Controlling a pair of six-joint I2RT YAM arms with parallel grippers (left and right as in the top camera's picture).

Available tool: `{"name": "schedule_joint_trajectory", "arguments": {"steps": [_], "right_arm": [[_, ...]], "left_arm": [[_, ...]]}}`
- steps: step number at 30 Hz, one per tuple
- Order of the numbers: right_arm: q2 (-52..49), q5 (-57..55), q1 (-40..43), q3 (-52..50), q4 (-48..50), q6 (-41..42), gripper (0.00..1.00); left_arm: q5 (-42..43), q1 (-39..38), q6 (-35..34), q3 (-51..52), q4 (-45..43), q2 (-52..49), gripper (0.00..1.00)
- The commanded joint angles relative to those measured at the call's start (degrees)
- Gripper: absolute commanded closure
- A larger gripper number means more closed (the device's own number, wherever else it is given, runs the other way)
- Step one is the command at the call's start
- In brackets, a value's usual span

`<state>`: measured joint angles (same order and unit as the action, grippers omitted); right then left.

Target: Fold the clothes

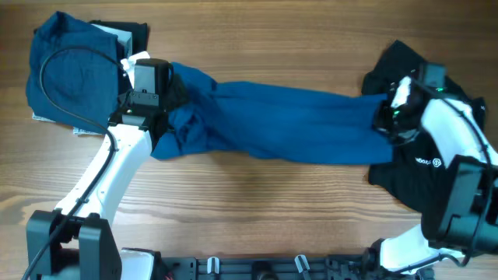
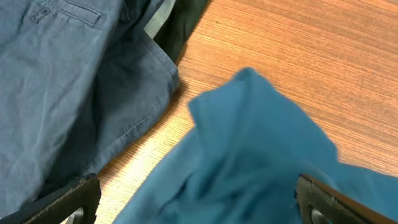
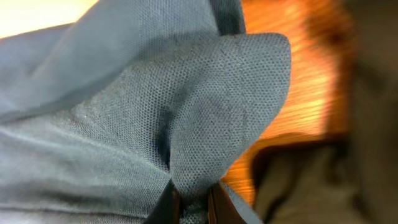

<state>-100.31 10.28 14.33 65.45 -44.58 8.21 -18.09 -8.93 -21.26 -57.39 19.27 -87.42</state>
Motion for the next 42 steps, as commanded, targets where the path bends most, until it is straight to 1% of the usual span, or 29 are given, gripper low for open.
{"name": "schedule_joint_trajectory", "arguments": {"steps": [1, 4, 6, 11, 14, 19, 25, 31, 36, 37, 38, 40, 42], "right_arm": [[1.14, 4.35, 6.78, 5.29, -2.95, -6.60, 0.96], [1.14, 8.68, 10.73, 7.02, -4.63, -9.68, 0.96], [1.14, 11.04, 11.89, 8.02, -5.64, -11.28, 0.96], [1.14, 13.81, 9.49, 8.92, -6.05, -12.28, 0.96], [1.14, 14.25, 5.53, 8.92, -6.01, -12.04, 0.96], [1.14, 14.40, -4.76, 8.92, -4.90, -9.05, 0.96], [0.87, 12.20, -14.86, 8.92, -0.48, -4.52, 0.96], [-1.97, 12.00, -20.17, 8.92, 1.60, -2.54, 0.96], [-4.39, 12.04, -22.75, 8.92, 1.92, -2.10, 0.95], [-4.52, 12.04, -23.19, 8.92, 2.10, -2.14, 0.85], [-4.52, 12.07, -23.67, 8.92, 2.19, -2.27, 0.50], [-4.48, 12.68, -24.65, 8.92, 2.58, -2.32, 0.30], [-4.48, 14.84, -25.51, 8.92, 3.02, -3.67, 0.22]], "left_arm": [[0.31, 0.31, 0.72, -0.70, -0.13, 0.42, 0.00], [0.31, 0.31, 0.72, -0.70, -0.13, 0.42, 0.00], [0.31, 0.31, 0.72, -0.70, -0.15, 0.42, 0.00], [0.31, 0.31, 0.72, -0.70, -0.13, 0.42, 0.00], [0.31, 0.31, 0.72, -0.70, -0.11, 0.42, 0.00], [0.31, 0.31, 0.72, -0.70, -0.13, 0.42, 0.00], [0.31, 0.31, 0.72, -0.70, -0.13, 0.42, 0.00], [0.28, 0.31, 1.20, -0.70, -0.13, 0.42, 0.00], [0.28, 0.31, 1.20, -0.70, -0.13, 0.42, 0.00], [0.28, 0.31, 1.18, -0.70, -0.13, 0.42, 0.00], [0.28, 0.33, 1.20, -0.70, -0.13, 0.42, 0.00], [0.28, 0.31, 1.18, -0.70, -0.13, 0.42, 0.00], [0.28, 0.31, 1.18, -0.70, -0.13, 0.42, 0.00]]}}
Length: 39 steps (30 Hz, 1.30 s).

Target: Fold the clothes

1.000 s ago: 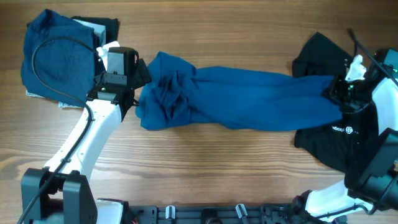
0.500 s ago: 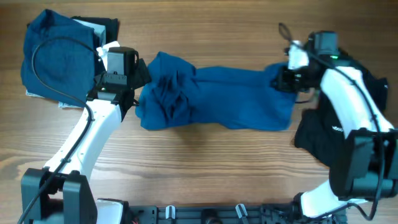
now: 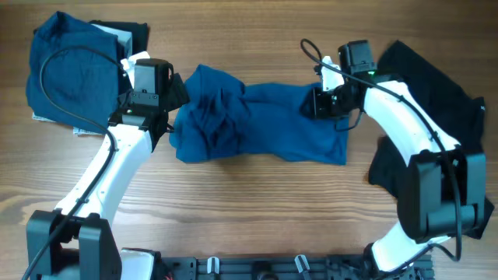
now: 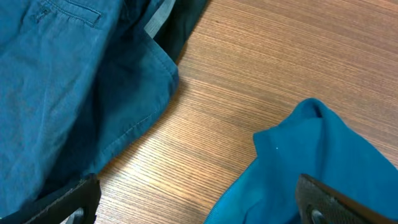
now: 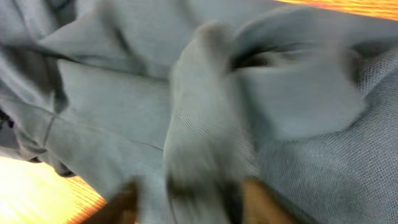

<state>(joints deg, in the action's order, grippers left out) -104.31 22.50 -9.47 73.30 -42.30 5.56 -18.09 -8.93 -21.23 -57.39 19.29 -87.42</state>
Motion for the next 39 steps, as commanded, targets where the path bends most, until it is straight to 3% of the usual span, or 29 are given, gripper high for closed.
{"name": "schedule_joint_trajectory", "arguments": {"steps": [1, 15, 22, 25, 39], "right_arm": [[-0.48, 3.58, -2.38, 1.07, 1.05, -1.07, 0.22], [2.19, 9.07, -6.10, 1.97, -0.44, -1.79, 0.27], [8.48, -7.89, -5.92, 4.55, -10.82, -0.07, 0.27], [8.63, -8.96, -6.10, 3.93, -14.12, 0.63, 0.28], [5.11, -5.53, -17.55, -1.70, -7.26, 2.16, 0.29]], "left_arm": [[0.28, 0.33, 1.16, -0.70, -0.17, 0.42, 0.00], [0.28, 0.31, 1.16, -0.70, -0.15, 0.42, 0.00], [0.31, 0.31, 1.16, -0.70, -0.13, 0.39, 0.00], [0.31, 0.31, 1.14, -0.70, -0.17, 0.42, 0.00], [0.31, 0.31, 1.14, -0.70, -0.15, 0.42, 0.00]]}}
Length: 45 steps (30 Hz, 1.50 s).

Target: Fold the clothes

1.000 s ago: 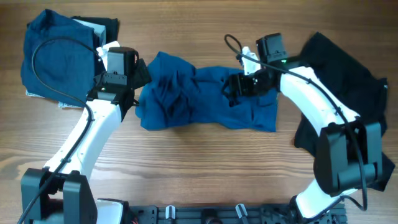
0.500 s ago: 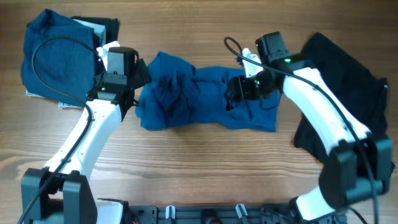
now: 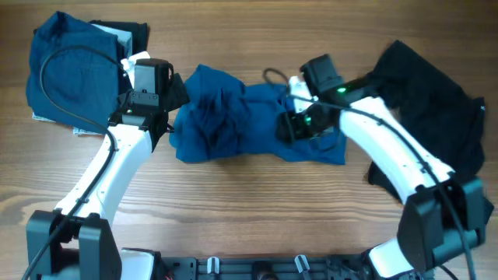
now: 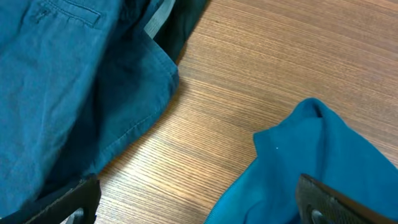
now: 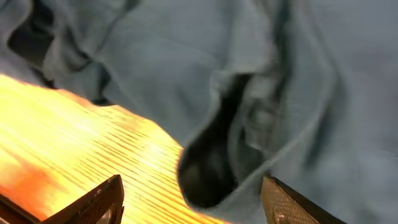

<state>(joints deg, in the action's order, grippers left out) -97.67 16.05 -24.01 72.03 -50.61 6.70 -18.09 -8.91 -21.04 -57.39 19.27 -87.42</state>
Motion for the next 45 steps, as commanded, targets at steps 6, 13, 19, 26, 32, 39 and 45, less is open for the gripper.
{"name": "schedule_joint_trajectory", "arguments": {"steps": [6, 13, 19, 26, 32, 39, 45], "right_arm": [[-2.47, 0.85, -6.91, -0.37, 2.80, 2.51, 0.27], [-0.50, -0.02, -4.13, 4.50, 2.95, 2.69, 0.27], [0.96, -8.48, -0.37, 5.49, 0.17, 5.75, 0.25], [-2.43, -4.85, 0.35, 0.72, 1.66, 7.06, 0.26], [-5.90, -2.60, -2.19, -1.40, 4.61, 9.81, 0.26], [-7.04, -1.09, -3.17, -1.44, 6.73, 10.14, 0.26], [-7.02, 4.66, -3.17, -1.44, 10.91, 10.19, 0.26]], "left_arm": [[0.28, 0.28, 0.96, -0.70, -0.11, 0.42, 0.00], [0.28, 0.31, 0.96, -0.70, -0.09, 0.42, 0.00], [0.28, 0.31, 0.94, -0.70, 0.92, 0.42, 0.00], [0.31, 0.31, 0.87, -0.72, 1.11, 0.48, 0.00], [0.37, 0.72, -1.03, -0.72, 1.14, 1.07, 0.00], [5.07, 4.02, -3.50, -0.72, 1.05, 2.93, 0.00], [11.76, 7.48, -5.38, -0.72, 1.11, 3.10, 0.00]]}}
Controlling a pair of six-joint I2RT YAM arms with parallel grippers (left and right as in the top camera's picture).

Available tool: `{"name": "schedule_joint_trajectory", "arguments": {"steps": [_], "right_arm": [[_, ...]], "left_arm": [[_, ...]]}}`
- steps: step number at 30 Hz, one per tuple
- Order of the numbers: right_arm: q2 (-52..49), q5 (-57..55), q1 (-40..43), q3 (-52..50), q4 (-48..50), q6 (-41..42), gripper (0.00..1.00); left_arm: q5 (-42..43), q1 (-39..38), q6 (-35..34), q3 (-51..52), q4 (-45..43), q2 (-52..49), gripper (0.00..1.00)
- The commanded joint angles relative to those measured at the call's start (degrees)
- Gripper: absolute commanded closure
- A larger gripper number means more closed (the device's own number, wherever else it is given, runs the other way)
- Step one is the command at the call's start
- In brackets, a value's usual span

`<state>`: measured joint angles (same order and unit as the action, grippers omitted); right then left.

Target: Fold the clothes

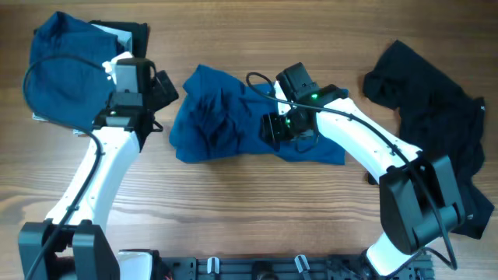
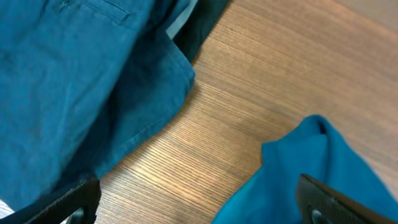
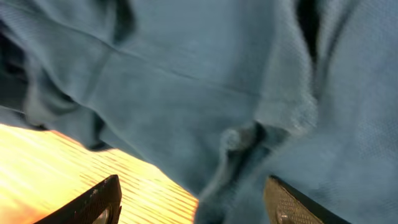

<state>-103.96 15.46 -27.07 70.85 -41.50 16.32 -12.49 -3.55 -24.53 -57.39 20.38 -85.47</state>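
The blue shirt lies bunched and creased in the middle of the table, its right part doubled back over itself. My right gripper hangs open low over its middle; in the right wrist view a raised crease of the blue shirt runs between the fingers. My left gripper is open just left of the shirt, over bare wood. The left wrist view shows the shirt's corner beside the right finger.
A dark blue garment, seen close by as denim-like cloth, lies piled at the back left on something dark and white. A black garment sprawls at the right edge. The wooden table shows along the front.
My right gripper, still open, has shifted a little left over the shirt's middle. My left arm has drawn slightly back and left, away from the shirt's edge. The shirt lies the same.
The shirt was stretched across the table, my right gripper shut on its right end near the black garment. Then that end was at the middle and the shirt lay half as long. Later the right gripper was open above it, and it still is.
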Motion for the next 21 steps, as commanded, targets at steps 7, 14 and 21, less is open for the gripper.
{"name": "schedule_joint_trajectory", "arguments": {"steps": [7, 14, 21], "right_arm": [[4.39, 0.74, 3.08, 3.04, 4.13, 3.37, 0.26], [13.53, -3.28, 14.05, 5.70, 2.99, 2.62, 0.20], [17.66, -4.52, 23.19, 5.70, -3.50, -3.43, 0.19]], "left_arm": [[14.88, 3.54, -1.79, -0.70, 0.09, 1.16, 0.00], [26.25, 2.47, 2.99, -0.70, -0.22, -0.44, 0.00], [33.31, 2.01, 5.16, -2.29, 1.75, -6.93, 0.00]]}}
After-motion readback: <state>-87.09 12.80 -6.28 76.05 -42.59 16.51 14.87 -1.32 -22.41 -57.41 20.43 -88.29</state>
